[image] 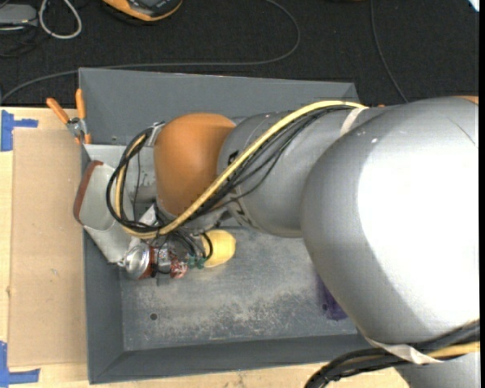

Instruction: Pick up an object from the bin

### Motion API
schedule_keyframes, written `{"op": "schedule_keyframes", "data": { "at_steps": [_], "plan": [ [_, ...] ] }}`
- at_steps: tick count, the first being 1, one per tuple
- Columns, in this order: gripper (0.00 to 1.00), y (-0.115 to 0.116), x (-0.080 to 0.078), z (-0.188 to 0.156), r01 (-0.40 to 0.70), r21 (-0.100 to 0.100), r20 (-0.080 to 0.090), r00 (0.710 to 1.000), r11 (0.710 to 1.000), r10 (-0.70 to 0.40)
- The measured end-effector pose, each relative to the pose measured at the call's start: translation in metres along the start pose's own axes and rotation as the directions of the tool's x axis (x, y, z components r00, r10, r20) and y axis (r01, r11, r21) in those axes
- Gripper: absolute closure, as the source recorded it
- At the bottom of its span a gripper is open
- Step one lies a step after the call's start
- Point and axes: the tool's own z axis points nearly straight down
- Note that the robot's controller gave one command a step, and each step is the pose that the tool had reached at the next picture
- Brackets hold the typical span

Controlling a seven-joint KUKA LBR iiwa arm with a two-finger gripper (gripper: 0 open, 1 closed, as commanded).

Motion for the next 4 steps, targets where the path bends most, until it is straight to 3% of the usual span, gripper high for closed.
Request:
{"op": "schedule_keyframes", "data": {
  "at_steps": [1,2,3,4],
  "plan": [
    [1.00,0.010,-0.004,0.006,0.006,-0.017,0.017,1.000,1.000,-0.006],
    [1.00,0.010,-0.006,0.010,0.191,-0.009,0.024,0.981,0.981,-0.191],
    [1.00,0.017,0.005,0.002,0.062,-0.014,0.023,0.998,0.998,-0.061],
    [1.00,0.012,0.009,-0.091,0.117,-0.011,0.018,0.993,0.993,-0.117]
  ]
}}
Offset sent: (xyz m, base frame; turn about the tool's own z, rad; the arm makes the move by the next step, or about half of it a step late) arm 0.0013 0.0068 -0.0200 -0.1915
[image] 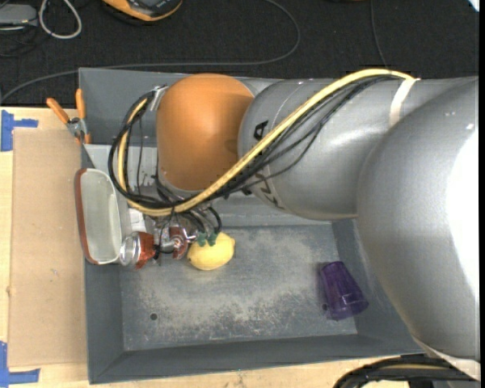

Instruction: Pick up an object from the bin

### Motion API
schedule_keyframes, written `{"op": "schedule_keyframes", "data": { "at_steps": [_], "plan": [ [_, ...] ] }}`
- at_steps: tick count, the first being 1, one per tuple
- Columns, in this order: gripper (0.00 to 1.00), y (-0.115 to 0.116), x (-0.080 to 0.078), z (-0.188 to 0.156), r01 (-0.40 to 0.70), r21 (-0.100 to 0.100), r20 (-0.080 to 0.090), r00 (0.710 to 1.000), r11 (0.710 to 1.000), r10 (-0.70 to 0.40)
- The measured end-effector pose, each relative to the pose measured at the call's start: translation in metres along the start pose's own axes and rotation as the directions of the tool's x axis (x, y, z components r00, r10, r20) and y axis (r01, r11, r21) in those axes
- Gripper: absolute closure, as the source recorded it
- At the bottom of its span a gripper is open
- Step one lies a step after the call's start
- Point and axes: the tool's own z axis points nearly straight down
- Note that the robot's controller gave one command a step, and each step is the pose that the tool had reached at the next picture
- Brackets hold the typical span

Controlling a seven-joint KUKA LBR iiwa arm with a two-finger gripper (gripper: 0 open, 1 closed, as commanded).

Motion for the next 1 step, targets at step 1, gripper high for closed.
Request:
{"op": "schedule_keyframes", "data": {
  "at_steps": [1],
  "plan": [
    [1.00,0.0007,-0.0042,-0.0271,-0.003,-0.002,0.011,1.000,1.000,0.003]
  ]
}}
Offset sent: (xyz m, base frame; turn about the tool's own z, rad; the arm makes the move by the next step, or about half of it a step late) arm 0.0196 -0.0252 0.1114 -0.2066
